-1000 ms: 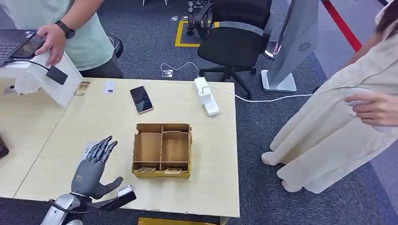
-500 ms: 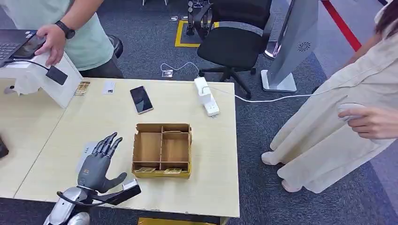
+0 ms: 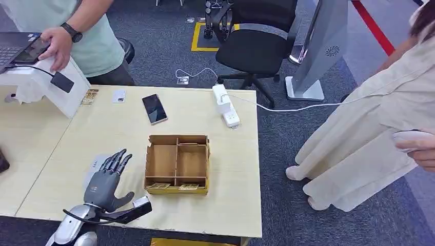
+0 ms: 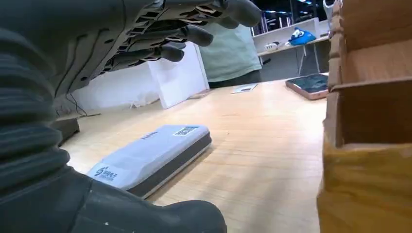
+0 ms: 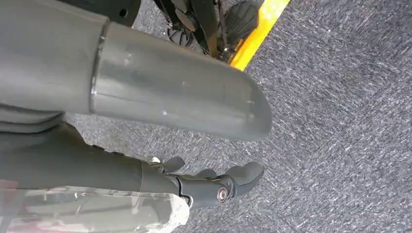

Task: Pass the card to the sensor for recognition and then transmit it.

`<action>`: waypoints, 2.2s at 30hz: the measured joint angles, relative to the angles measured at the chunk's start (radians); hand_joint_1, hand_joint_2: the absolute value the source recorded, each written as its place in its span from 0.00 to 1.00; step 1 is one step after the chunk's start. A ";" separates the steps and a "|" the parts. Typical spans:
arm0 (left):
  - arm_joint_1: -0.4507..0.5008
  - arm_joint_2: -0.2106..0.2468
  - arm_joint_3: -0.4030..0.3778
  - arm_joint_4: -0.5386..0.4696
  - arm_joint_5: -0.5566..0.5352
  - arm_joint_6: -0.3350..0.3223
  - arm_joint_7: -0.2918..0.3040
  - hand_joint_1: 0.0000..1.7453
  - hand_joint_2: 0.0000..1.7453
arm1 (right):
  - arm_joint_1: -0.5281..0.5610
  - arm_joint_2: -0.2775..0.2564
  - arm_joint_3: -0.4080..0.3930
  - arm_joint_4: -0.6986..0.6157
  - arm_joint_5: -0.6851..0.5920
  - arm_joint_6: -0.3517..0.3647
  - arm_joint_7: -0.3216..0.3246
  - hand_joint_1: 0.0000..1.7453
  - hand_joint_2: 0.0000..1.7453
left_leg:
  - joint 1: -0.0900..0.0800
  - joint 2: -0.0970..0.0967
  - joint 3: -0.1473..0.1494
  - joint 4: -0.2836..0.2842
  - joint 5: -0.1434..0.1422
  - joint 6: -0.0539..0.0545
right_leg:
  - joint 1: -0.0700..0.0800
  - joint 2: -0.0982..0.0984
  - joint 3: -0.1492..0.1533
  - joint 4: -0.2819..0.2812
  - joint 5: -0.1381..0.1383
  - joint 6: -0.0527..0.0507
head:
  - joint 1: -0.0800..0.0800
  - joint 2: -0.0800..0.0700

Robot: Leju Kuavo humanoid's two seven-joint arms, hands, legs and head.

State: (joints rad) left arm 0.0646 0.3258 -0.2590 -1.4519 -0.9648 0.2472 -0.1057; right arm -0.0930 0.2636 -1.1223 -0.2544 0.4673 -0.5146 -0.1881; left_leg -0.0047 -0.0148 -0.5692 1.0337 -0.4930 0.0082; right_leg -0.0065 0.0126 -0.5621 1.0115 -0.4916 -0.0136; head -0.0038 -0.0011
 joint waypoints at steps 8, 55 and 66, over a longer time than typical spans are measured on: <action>0.048 0.036 0.036 -0.010 0.058 0.023 0.028 0.00 1.00 | 0.001 -0.002 0.000 0.000 -0.004 -0.002 -0.004 0.00 0.00 | 0.000 0.000 0.000 0.000 0.000 0.000 | 0.000 0.000 0.000 0.000 0.000 0.000 | 0.000 0.000; 0.177 0.064 0.118 -0.177 0.070 0.000 0.064 0.00 1.00 | 0.007 -0.004 -0.008 0.000 -0.017 -0.041 -0.030 0.00 0.00 | 0.000 0.000 0.000 0.000 0.000 0.000 | 0.000 -0.001 0.000 0.000 0.000 0.000 | 0.000 0.000; 0.170 0.063 0.169 -0.171 0.045 -0.006 0.098 0.00 1.00 | 0.006 -0.004 -0.008 0.000 -0.013 -0.048 -0.032 0.00 0.00 | 0.000 0.000 0.000 0.000 0.000 0.000 | 0.000 -0.001 0.000 0.000 0.000 0.000 | 0.000 0.000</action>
State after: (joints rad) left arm 0.2346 0.3887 -0.0904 -1.6228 -0.9197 0.2411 -0.0076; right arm -0.0867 0.2598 -1.1307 -0.2541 0.4547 -0.5627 -0.2197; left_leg -0.0043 -0.0152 -0.5692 1.0336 -0.4930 0.0081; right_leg -0.0063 0.0121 -0.5619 1.0115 -0.4919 -0.0135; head -0.0038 -0.0008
